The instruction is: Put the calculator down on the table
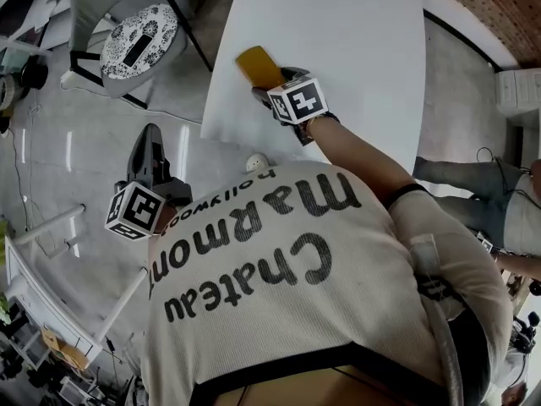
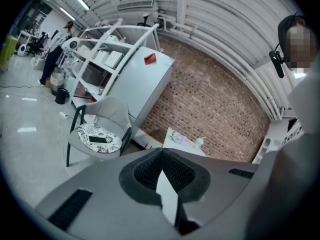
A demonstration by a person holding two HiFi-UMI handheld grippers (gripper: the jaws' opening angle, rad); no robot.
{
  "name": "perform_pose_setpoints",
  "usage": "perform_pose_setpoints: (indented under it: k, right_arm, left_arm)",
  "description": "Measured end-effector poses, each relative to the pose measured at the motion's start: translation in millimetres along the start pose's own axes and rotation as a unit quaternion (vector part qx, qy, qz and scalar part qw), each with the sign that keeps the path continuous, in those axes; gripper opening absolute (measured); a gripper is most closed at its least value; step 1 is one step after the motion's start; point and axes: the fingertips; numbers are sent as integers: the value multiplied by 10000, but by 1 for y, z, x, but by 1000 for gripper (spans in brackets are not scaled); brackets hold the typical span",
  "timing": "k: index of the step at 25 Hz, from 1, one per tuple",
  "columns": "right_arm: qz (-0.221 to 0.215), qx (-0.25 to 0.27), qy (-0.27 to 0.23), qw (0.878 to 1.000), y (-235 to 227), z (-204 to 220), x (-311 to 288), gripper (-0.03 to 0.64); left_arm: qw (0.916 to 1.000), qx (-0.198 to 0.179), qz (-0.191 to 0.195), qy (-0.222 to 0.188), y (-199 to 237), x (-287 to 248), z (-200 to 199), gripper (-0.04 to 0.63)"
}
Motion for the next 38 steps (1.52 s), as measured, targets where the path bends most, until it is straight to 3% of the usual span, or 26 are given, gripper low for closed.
perform_pose_setpoints:
  k: [7, 13, 16, 20, 22, 28, 38]
  right_arm:
    - [-266, -56, 37, 9996, -5, -3, 17, 374]
    - [-182, -1045, -615, 9924, -21, -25, 61, 334]
    - [-132, -1390, -1021, 9849, -33, -39, 94, 256]
    - [-17, -1608, -1611, 9738, -53, -52, 145, 47]
    - [-68, -1581, -1890, 9691, -60, -56, 164, 3]
    - [-469, -1358, -2379, 9606, -68, -72, 211, 3]
    - [-380, -921, -2765, 9558, -81, -84, 268, 3]
  left_arm:
    - [9995, -74, -237, -185, -35, 22, 11, 2]
    - [9993, -25, -204, -315, -67, 37, 18, 2]
    - [9989, 17, -150, -444, -90, 38, 23, 2]
    - [9985, 36, -105, -537, -119, 35, 36, 2]
    - [9987, -4, -86, -508, -129, 32, 45, 2]
    - [9975, -34, 5, -701, -158, 35, 53, 2]
    - [9947, -253, -180, -985, -190, 72, 64, 2]
Point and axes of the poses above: the fingertips, and each gripper's own axes: x backward along the fingers, y to its left, z out of its underside, and after that the axes turned 14 degrees about -y, right-handed
